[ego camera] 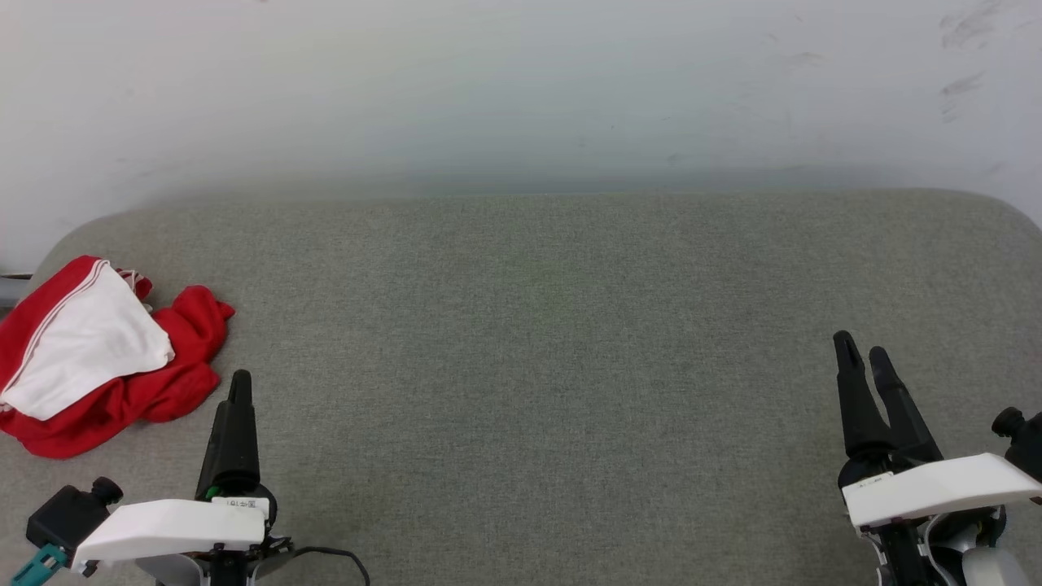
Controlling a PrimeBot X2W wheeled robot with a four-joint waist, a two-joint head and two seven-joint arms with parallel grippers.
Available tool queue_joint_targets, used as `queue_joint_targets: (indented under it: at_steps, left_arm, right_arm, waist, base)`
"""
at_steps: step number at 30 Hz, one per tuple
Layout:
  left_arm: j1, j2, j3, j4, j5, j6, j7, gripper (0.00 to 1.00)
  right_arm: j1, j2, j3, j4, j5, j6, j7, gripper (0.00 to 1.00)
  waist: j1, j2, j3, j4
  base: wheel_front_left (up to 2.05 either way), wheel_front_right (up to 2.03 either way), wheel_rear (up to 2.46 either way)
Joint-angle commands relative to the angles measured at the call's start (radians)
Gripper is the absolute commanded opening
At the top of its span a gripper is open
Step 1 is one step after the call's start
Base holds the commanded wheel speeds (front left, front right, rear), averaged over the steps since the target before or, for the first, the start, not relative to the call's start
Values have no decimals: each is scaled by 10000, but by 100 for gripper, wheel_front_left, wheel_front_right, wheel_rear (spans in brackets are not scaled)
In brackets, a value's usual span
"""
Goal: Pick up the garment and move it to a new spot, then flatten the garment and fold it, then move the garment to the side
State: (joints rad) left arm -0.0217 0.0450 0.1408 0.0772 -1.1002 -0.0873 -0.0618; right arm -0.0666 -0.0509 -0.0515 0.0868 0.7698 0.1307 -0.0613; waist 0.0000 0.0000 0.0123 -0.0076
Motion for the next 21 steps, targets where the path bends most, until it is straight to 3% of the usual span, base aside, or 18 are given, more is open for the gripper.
queue_joint_targets:
  at_steps: [1,14,15,21]
  left_arm:
    - [-27,46,-66,-376,483,-56,-110,100]
    - [121,50,-1042,-1383,3579,371,-494,100]
    - [121,51,-1268,-1523,4223,513,-548,100]
    - [184,81,-1842,-1752,5558,938,-693,100]
  right_arm:
    - [-258,-2,90,-294,-583,0,-116,100]
    - [-178,0,326,-654,-3019,0,-497,100]
    - [-180,0,359,-678,-3358,0,-557,100]
    - [-161,1,428,-649,-4184,0,-695,100]
  waist:
    - [0,0,12,-5]
    - [0,0,100,-52]
    - [0,0,108,-59]
    - [0,0,115,-80]
  base:
    - [0,0,0]
    - [0,0,0]
    - [0,0,0]
    - [0,0,0]
